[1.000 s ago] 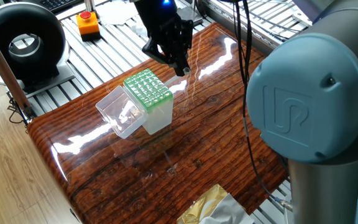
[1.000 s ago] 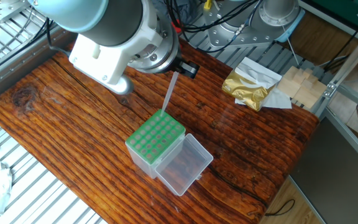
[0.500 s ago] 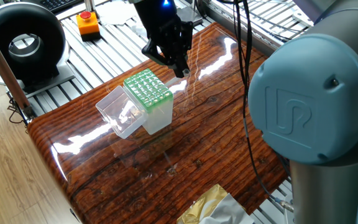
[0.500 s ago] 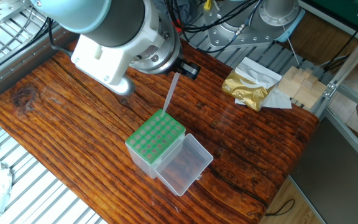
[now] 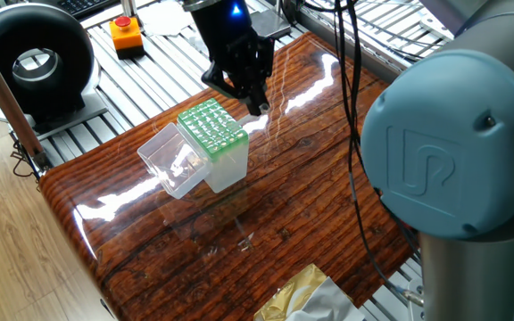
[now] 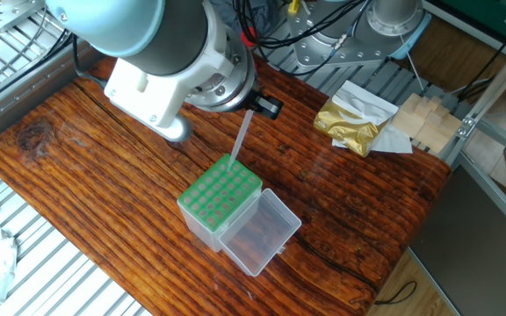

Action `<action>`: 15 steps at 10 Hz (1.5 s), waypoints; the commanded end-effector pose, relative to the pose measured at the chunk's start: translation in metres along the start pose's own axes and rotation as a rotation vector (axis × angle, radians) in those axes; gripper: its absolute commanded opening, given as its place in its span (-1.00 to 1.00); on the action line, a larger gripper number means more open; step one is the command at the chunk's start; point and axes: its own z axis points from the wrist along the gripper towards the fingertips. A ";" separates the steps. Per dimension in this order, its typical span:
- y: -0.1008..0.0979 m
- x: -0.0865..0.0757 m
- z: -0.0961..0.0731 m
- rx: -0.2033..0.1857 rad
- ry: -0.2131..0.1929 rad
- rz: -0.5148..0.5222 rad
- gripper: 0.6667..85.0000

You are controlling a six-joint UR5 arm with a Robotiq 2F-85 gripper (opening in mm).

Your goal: Insert a large pipette tip into the holder for large pipette tips

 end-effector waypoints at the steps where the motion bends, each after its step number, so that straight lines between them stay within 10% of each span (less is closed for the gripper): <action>1: 0.015 0.002 0.001 -0.055 0.008 0.004 -0.99; 15: 0.007 0.013 0.007 -0.068 0.002 -0.010 -0.99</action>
